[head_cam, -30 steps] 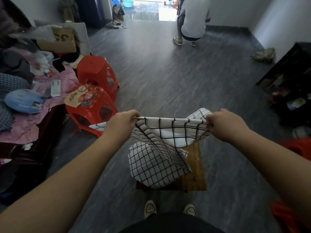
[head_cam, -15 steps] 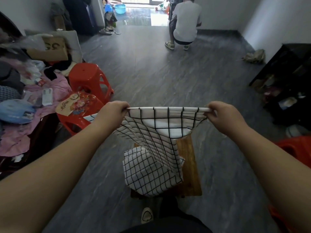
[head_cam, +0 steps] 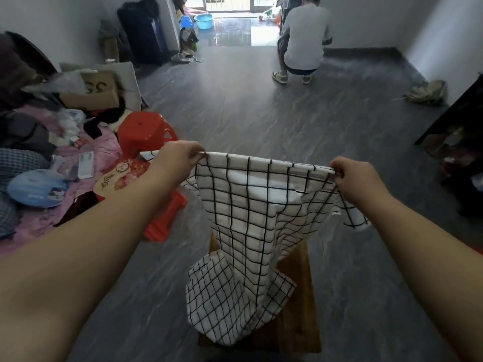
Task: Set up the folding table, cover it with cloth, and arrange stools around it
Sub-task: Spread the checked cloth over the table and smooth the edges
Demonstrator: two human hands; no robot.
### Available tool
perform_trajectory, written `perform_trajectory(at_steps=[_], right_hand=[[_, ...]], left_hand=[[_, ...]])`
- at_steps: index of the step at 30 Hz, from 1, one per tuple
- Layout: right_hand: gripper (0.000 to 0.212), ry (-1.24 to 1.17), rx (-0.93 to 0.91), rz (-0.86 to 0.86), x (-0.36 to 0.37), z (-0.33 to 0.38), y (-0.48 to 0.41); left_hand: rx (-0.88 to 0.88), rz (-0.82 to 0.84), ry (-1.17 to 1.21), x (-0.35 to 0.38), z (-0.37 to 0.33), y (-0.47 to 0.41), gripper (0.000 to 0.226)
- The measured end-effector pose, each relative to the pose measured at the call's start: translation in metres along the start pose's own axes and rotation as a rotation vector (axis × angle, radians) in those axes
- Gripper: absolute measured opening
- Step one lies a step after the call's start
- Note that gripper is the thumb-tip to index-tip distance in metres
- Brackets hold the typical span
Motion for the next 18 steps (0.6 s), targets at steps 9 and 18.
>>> perform_trajectory(at_steps=[9, 18], right_hand=[[0.025, -0.048, -0.024, -0.313, -0.088, -0.008, -0.129], [0.031, -0.053, -0.144, -0.441, -0.163, 0.004, -0.223]], left_hand=[[0.039, -0.154, -0.097, -0.06, -0.062, -0.116, 0.029], [0.046, -0.291, -0.06, -0.137, -0.099, -0.183, 0.032]])
Point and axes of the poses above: each hand's wrist, its own y-axis away from the middle knuckle, its own x-axis out of the palm, z = x × y, the point moved 6 cm from there along -y, towards the middle knuckle, and after that the axes turned 14 degrees about -x, right-handed, at the moved point
